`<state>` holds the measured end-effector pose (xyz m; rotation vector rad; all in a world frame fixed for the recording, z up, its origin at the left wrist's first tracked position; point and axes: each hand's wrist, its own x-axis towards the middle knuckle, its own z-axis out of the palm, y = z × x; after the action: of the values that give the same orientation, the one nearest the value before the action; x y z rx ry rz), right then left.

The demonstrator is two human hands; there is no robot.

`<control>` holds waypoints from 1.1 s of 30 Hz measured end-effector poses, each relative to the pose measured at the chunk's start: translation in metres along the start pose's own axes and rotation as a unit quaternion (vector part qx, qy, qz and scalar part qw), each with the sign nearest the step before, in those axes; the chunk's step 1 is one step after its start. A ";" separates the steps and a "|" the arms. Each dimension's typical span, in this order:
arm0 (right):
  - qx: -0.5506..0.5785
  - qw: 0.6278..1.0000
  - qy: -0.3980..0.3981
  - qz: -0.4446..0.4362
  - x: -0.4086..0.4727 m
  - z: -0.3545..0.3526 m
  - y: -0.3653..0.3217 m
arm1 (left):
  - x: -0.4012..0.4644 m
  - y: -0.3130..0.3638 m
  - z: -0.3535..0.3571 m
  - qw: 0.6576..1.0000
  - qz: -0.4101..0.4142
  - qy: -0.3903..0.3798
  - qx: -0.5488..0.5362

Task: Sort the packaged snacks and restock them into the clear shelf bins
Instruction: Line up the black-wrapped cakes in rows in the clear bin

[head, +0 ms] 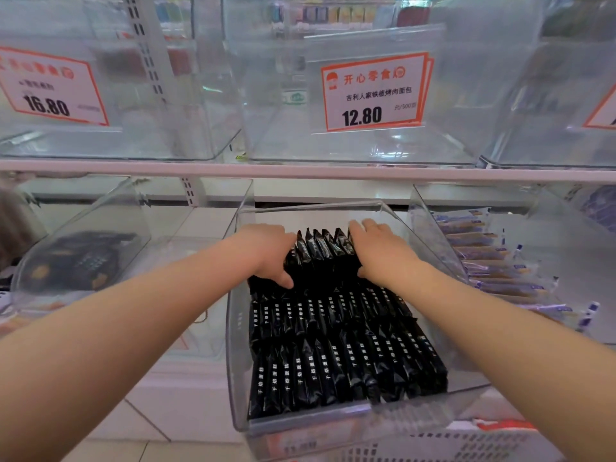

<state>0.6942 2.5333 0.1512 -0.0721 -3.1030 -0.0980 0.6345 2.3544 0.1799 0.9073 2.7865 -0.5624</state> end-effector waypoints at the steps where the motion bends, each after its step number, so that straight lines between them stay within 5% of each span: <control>1: 0.007 0.999 -0.010 0.029 -0.002 0.000 0.002 | -0.001 -0.001 0.000 1.000 -0.001 -0.003 0.006; 10: 0.184 0.973 -0.058 0.125 -0.001 -0.007 0.001 | -0.003 0.003 -0.002 1.000 0.003 0.026 0.009; 14: 0.259 0.959 -0.067 0.095 0.003 -0.011 -0.003 | -0.007 0.010 -0.005 0.999 0.009 0.034 0.025; 19: 0.023 0.997 -0.049 -0.054 -0.005 0.001 -0.002 | -0.013 0.011 -0.010 0.992 -0.079 -0.048 0.081; 23: -0.129 0.985 0.017 -0.113 -0.002 0.003 -0.002 | -0.008 0.009 -0.010 0.993 -0.070 -0.053 0.080; 29: -0.126 0.989 0.001 -0.080 0.001 0.009 -0.007 | -0.009 0.002 -0.006 0.998 -0.049 -0.032 0.037; 33: -0.028 0.989 -0.002 -0.147 -0.002 0.006 -0.014 | -0.009 0.002 -0.002 0.999 -0.050 0.002 0.008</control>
<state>0.6951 2.5192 0.1441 0.3839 -3.0904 -0.1940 0.6424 2.3517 0.1834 0.7761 2.8468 -0.5993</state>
